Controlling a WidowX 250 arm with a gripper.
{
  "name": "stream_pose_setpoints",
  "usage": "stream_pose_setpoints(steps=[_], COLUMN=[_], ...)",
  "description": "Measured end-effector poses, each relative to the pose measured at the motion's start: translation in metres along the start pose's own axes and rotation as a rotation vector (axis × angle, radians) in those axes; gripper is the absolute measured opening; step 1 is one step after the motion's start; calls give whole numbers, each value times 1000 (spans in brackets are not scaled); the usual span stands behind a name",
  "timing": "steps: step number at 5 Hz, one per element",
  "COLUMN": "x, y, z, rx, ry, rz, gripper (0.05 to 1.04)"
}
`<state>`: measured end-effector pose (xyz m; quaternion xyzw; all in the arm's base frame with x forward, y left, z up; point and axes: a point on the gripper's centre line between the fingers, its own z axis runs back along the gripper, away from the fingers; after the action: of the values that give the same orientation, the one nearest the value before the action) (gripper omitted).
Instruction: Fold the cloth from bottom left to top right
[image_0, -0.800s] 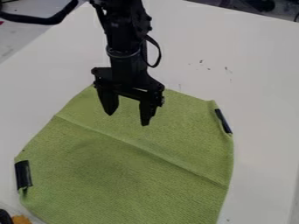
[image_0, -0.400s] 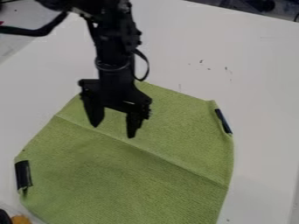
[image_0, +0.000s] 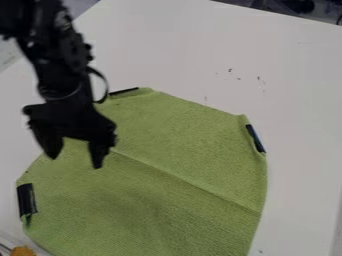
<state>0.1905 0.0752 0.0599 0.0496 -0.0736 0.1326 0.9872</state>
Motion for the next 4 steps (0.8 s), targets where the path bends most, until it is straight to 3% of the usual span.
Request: stream_pose_setpoints(steps=[2, 4], x=[-37, -54], y=[39, 60], z=[-35, -48], rx=[57, 78], ry=[48, 72], rz=[154, 197], gripper=[1001, 1001])
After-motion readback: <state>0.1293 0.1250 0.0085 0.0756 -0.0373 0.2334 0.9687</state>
